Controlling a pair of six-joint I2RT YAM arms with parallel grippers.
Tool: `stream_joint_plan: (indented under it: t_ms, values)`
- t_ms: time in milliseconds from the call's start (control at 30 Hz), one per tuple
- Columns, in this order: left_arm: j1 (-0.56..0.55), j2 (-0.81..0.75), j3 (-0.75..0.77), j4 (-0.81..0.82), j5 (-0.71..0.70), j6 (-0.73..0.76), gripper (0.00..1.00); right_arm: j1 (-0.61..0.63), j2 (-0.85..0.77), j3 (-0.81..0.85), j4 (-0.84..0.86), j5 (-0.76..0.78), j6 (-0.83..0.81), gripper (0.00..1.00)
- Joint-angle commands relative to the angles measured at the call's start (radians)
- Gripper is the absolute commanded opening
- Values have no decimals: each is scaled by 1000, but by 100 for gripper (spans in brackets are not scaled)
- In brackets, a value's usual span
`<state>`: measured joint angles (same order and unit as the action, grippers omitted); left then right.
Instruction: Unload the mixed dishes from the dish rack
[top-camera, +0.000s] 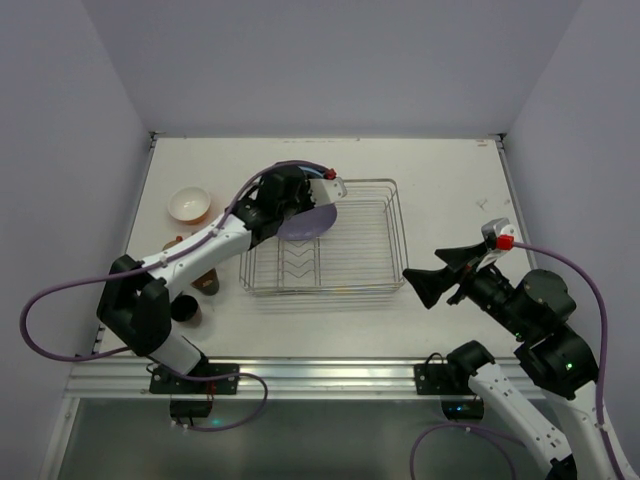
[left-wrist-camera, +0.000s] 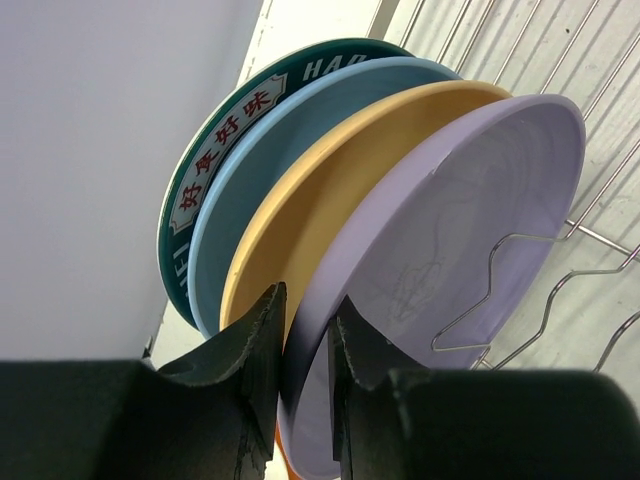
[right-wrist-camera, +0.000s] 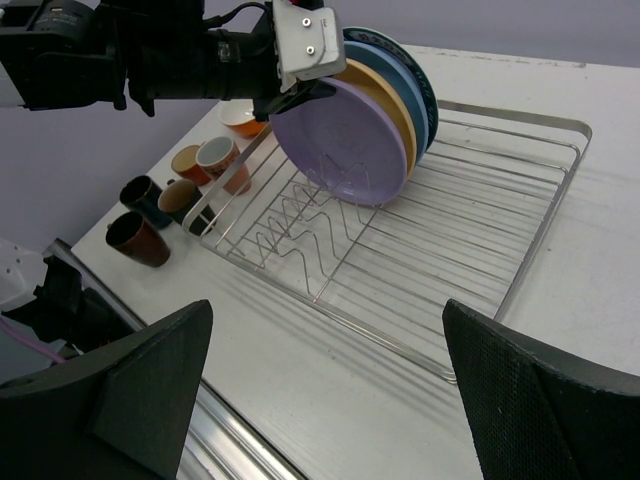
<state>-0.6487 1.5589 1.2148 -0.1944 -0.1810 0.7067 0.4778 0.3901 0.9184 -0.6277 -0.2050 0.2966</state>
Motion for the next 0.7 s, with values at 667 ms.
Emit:
stream_joint_plan:
  t_ms: [667]
  values:
    - [-54, -161, 38, 96, -129, -4, 0, -1, 4, -4, 34, -19, -4, 99]
